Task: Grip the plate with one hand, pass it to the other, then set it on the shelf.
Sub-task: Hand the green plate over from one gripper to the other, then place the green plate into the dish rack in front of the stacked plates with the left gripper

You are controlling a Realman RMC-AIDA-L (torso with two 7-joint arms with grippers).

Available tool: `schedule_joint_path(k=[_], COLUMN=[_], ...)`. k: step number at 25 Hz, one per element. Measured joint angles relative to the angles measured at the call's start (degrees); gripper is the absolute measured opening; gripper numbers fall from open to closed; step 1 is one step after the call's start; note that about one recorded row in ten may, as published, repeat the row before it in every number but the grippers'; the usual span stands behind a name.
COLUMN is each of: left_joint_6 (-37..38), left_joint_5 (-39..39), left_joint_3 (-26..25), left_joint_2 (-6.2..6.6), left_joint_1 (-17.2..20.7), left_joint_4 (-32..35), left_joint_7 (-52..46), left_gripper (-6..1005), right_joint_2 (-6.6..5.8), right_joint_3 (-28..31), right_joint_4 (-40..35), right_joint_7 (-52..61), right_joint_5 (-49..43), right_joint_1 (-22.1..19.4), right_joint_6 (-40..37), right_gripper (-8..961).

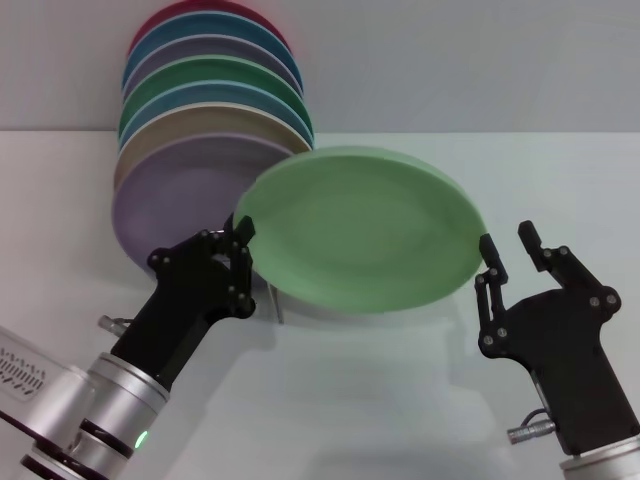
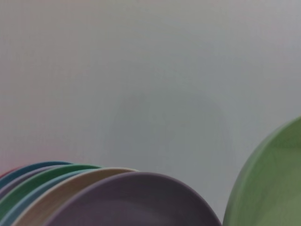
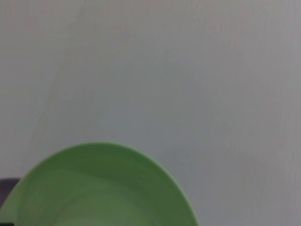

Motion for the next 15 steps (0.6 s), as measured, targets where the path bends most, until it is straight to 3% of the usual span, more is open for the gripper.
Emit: schedule_joint_path(k=[15], left_joint_6=[11.34], left_joint_5=[0.22], left_joint_3=[-4.13], left_joint_2=[0.44], left_joint_1=[3.03], left_joint_4=[-0.11], left_joint_7=[0.12], left_gripper=[48], right_joint_2=[0.05], right_joint_3=[-1.79], right_joint_4=[-3.07], right_joint_7=[1.82], right_joint_5=[0.38], right_joint_1=[1.23], right_joint_6=[-1.01], right_gripper=[290])
